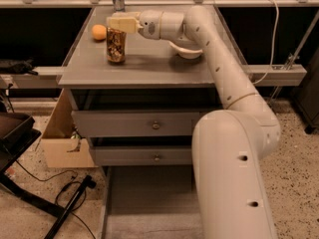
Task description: Pick orange can from bottom drawer and place on counter
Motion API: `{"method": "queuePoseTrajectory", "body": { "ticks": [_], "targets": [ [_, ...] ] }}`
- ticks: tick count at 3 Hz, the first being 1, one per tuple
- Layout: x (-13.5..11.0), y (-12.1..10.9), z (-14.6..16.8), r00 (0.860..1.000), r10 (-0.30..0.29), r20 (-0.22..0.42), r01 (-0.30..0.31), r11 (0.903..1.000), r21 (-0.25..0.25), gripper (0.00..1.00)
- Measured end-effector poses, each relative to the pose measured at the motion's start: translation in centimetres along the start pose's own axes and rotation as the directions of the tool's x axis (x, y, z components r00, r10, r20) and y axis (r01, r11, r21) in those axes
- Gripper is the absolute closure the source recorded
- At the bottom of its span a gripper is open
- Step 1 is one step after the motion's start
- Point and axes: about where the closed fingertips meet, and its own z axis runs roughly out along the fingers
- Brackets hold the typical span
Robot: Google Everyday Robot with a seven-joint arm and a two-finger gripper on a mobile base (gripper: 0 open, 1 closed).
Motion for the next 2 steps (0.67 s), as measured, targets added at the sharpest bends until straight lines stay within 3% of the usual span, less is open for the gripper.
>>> {"method": "queuePoseTrajectory", "body": {
  "ticks": [1, 2],
  "targets": [
    [0.05, -0.03, 0.05, 1.0, 0.003, -0.002, -0.003, 1.0, 0.0, 0.84],
    [-0.79, 0.12, 0.07, 1.0, 0.003, -0.002, -0.003, 1.0, 0.0, 0.53]
  ]
}}
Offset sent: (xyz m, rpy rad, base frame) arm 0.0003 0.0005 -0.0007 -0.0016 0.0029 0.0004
